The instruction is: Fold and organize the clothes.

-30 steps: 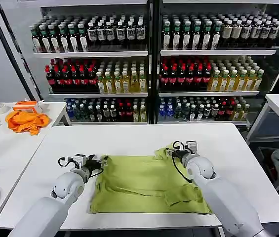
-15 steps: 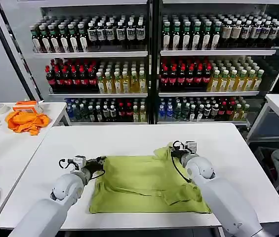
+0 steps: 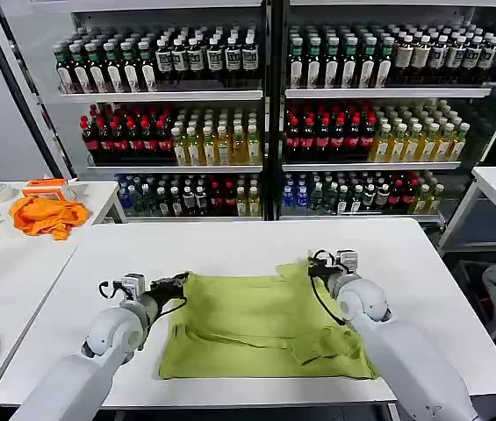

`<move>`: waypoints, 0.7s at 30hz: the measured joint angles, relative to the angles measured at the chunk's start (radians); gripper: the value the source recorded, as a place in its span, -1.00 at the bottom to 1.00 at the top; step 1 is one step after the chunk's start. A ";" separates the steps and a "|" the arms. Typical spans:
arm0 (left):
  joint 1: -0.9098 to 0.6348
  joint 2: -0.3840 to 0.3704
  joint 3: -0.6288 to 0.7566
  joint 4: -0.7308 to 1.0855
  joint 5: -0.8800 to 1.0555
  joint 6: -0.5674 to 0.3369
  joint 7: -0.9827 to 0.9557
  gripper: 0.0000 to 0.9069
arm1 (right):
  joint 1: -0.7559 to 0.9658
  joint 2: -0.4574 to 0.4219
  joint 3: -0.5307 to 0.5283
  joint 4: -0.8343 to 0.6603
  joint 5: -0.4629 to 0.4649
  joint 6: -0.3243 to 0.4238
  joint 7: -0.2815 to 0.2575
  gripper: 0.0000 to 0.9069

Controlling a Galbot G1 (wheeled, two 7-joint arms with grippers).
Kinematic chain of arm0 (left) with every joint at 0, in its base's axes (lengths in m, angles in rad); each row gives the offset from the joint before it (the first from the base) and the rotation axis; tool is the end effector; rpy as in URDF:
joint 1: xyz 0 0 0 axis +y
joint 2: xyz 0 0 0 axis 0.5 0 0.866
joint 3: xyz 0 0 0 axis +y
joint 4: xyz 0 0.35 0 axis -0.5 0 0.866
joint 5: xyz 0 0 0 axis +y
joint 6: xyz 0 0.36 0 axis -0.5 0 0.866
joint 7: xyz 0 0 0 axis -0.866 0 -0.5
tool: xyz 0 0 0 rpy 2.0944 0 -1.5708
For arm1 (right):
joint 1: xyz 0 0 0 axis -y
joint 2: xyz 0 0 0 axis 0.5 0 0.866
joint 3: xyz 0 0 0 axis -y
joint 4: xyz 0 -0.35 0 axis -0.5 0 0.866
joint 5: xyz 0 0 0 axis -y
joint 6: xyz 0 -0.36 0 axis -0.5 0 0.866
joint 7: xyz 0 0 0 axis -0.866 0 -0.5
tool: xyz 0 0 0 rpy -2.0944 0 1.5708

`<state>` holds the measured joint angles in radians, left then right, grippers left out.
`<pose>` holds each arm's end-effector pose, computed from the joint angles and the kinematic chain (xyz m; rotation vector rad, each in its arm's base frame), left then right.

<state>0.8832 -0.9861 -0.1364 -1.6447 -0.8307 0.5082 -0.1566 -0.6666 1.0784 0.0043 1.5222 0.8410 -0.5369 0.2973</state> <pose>0.3842 0.0655 -0.2856 -0.3453 -2.5759 0.1176 0.4415 -0.0165 -0.2630 0.2660 -2.6066 -0.0650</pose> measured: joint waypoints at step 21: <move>0.174 0.051 -0.116 -0.204 -0.057 -0.042 0.033 -0.96 | -0.300 -0.120 0.198 0.364 -0.036 0.023 0.001 -1.00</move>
<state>1.0572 -0.9355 -0.2529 -1.8491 -0.8880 0.4659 -0.1240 -0.9669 0.9589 0.2025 1.8860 0.8047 -0.5134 0.2980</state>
